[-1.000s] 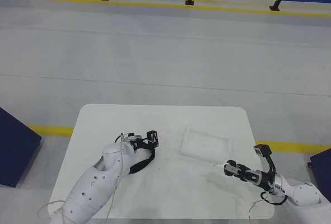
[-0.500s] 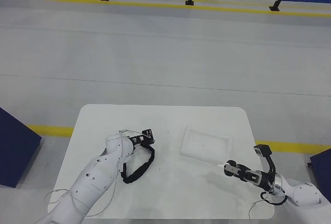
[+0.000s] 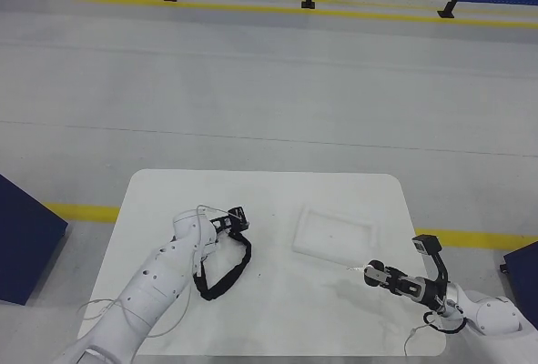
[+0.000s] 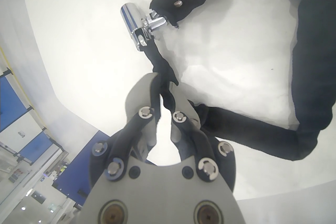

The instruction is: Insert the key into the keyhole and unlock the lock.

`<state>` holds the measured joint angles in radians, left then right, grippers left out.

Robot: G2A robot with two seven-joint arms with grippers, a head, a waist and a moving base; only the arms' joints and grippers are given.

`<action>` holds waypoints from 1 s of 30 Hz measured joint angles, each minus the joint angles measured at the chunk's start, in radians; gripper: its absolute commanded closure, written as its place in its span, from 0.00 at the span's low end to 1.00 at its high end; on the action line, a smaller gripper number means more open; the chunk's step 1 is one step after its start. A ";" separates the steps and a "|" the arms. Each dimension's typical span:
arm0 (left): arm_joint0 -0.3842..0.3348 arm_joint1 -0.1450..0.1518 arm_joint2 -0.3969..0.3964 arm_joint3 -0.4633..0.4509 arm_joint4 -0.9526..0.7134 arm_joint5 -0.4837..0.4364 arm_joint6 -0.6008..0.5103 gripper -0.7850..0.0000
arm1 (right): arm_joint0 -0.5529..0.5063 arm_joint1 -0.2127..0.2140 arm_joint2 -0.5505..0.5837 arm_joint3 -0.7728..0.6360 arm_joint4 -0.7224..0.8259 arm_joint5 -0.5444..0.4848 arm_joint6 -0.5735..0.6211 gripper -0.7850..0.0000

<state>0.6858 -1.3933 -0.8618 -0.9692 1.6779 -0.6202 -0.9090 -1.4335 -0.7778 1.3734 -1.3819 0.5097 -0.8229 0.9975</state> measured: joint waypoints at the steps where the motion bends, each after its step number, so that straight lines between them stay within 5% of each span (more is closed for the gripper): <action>1: -0.002 -0.001 -0.001 0.002 -0.004 0.000 -0.001 0.07 | 0.000 0.000 0.000 0.000 0.000 0.000 0.000 1.00; 4: -0.008 -0.002 -0.008 0.007 -0.018 -0.002 0.000 0.22 | 0.000 0.000 0.000 0.000 0.000 0.000 0.000 1.00; 15: -0.091 -0.031 -0.021 0.135 -0.173 -0.037 -0.026 0.51 | 0.000 0.000 0.000 0.000 0.000 0.000 0.000 1.00; 22: -0.186 -0.075 0.002 0.309 -0.312 -0.065 -0.055 0.50 | 0.000 0.000 0.000 0.000 0.000 0.000 0.000 1.00; 30: -0.262 -0.121 0.051 0.478 -0.338 -0.035 0.011 0.34 | 0.000 0.000 0.000 0.000 0.000 0.000 0.000 1.00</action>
<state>0.4241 -1.5144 -0.8105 -0.4915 1.3397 -0.6548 -0.8982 -1.4335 -0.7778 1.3734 -1.3819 0.5097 -0.8229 0.9975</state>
